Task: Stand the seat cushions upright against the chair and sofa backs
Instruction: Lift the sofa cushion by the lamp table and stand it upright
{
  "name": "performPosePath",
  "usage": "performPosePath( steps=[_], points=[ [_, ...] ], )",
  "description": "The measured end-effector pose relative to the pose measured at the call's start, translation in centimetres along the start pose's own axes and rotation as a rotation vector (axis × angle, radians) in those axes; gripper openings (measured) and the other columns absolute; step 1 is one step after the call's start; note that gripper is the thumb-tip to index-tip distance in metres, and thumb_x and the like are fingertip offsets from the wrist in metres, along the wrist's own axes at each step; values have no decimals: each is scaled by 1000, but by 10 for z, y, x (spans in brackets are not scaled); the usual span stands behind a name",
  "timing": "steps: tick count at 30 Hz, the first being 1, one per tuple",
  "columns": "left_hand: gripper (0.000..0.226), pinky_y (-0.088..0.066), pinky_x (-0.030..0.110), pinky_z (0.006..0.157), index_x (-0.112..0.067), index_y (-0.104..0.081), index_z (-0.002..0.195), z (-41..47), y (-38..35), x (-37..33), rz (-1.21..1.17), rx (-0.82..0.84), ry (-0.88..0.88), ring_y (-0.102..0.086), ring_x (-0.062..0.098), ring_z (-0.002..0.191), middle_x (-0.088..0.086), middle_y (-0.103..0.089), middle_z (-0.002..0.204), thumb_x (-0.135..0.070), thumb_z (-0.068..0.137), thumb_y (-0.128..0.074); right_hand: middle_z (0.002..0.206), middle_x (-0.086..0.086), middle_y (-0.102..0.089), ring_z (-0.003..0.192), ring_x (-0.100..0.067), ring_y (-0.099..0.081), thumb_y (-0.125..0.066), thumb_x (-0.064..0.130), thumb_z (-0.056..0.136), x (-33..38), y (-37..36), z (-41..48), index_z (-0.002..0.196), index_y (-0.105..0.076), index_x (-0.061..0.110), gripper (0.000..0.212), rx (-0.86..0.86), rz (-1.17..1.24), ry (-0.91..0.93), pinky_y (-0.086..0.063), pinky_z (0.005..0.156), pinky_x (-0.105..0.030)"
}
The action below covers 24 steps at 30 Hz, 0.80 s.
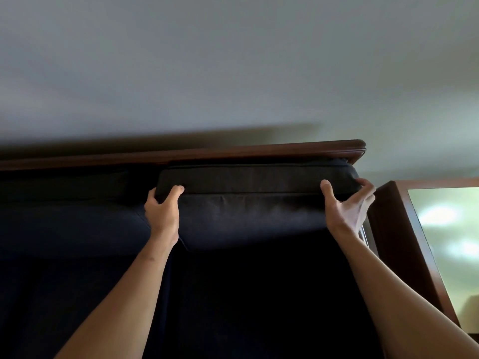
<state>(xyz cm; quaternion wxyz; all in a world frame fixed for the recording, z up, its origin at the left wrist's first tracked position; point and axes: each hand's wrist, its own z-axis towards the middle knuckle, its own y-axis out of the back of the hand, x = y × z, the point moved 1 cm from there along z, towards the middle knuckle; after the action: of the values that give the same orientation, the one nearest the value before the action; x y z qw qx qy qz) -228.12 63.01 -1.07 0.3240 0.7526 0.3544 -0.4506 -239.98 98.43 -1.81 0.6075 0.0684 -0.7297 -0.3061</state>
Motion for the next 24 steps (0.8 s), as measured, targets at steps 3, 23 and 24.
performPosePath(
  steps=[3,23,24],
  points=[
    [43,-51,28,89,-22,-67,128,10,5,17,17,34,12,-68,17,112,-2,-73,119,-32,87,-77,123,-8,-38,113,-39,-49,-74,57,82,-7,-10,-6,130,-34,21,72,19,-27,64,-42,95,-44],
    [82,-45,48,113,-14,-19,162,16,30,23,477,274,-207,-54,28,135,9,-51,152,-64,102,-46,165,-26,25,154,-45,14,-38,55,104,14,-34,-52,163,-10,23,72,114,-312,55,-8,124,-62],
    [79,-45,49,113,-15,-23,162,15,38,21,543,282,-236,-55,29,136,9,-52,153,-63,103,-44,165,-26,25,155,-43,16,-39,54,104,18,-38,-65,163,-11,22,73,135,-353,95,-3,124,-60]
  ],
)
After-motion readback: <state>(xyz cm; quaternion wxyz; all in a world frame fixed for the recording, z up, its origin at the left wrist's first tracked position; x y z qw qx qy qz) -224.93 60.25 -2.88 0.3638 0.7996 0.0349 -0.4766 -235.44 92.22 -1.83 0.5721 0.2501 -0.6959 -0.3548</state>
